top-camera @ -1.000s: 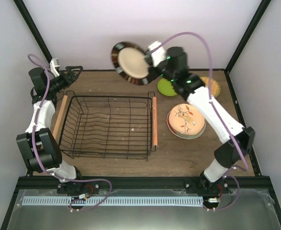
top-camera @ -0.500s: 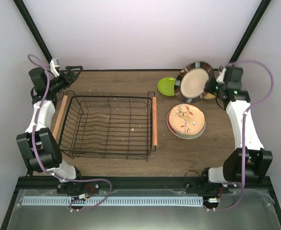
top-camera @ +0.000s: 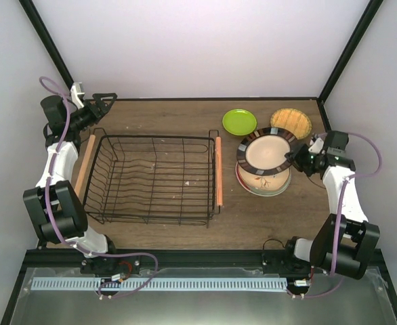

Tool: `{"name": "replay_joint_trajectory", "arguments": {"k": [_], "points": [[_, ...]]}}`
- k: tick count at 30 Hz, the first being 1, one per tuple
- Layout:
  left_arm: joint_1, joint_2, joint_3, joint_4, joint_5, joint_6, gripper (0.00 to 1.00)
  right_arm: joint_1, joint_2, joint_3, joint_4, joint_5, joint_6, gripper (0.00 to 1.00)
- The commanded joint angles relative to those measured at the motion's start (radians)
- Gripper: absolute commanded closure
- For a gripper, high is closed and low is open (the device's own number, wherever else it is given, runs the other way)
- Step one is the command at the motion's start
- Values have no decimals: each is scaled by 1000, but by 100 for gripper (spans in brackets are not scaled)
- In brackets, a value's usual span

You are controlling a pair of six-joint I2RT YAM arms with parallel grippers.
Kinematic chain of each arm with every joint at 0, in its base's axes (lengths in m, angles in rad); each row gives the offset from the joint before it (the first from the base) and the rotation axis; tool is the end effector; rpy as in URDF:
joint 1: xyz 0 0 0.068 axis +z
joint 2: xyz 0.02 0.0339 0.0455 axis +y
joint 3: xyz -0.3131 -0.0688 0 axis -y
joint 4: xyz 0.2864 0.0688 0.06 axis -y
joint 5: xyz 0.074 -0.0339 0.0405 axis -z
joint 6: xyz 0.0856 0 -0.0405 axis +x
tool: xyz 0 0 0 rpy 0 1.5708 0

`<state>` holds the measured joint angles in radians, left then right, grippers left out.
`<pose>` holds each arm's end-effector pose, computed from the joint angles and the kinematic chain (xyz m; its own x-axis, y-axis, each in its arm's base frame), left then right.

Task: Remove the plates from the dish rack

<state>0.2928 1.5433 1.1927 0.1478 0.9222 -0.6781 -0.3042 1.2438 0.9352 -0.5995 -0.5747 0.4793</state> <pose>0.4257 0.0571 0.3591 -0.5096 -0.5494 -0.6621 0.3253 0.5894 -0.7395 0.3004 -0.0455 0.2652 -0.6986 0.6250 -0.3483 0.2868 0.6906 0.6640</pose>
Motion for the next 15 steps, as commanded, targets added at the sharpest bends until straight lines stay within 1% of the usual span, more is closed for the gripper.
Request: {"name": "replay_joint_trajectory", "arguments": {"k": [1,12,13,15], "points": [[-4,3,10,18,18,3,0,-10,-28,-24,123,-145,37,99],[-4,-7,1,12,16,5,0,-10,-4,-129,146,-122,2,99],[-4,-7,1,12,16,6,0,-11,-3,-138,151,-118,1,98],[-4,-11,2,10,17,8,0,-11,3,-150,155,-111,-4,94]]}}
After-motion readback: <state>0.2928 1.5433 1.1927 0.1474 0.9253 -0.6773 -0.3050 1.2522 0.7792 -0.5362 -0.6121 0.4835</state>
